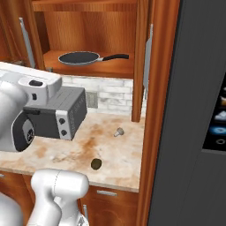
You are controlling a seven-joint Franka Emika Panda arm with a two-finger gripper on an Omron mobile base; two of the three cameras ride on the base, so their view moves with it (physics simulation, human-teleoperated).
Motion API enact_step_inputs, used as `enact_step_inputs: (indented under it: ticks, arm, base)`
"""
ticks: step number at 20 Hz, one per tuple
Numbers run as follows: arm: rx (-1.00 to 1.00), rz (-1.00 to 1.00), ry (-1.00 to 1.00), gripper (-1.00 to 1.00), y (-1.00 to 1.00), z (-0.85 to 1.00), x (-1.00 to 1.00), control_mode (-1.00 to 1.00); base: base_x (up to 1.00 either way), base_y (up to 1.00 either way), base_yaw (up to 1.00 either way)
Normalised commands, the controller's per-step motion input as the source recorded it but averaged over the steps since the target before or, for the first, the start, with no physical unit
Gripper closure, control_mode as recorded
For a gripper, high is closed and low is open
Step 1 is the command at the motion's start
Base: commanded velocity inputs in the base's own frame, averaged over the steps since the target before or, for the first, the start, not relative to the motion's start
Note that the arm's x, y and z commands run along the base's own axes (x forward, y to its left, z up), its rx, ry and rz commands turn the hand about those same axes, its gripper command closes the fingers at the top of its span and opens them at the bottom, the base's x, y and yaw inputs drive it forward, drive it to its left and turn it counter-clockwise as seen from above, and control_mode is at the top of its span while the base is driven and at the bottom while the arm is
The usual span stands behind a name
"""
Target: Pick the pan from the cabinet and place it on the stove. Then turn on the stove burner for the pan.
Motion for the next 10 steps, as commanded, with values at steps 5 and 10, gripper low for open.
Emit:
enact_step_inputs:
  ticks: [5,10]
  arm:
    - [0.2,0.03,0.24,-1.0,-0.47,-0.32,0.04,-1.0]
    - [0.18,0.08,0.28,-1.0,-0.19,-0.03,0.27,-1.0]
  base:
    - [0.0,0.0,0.0]
    - [0.0,0.0,0.0]
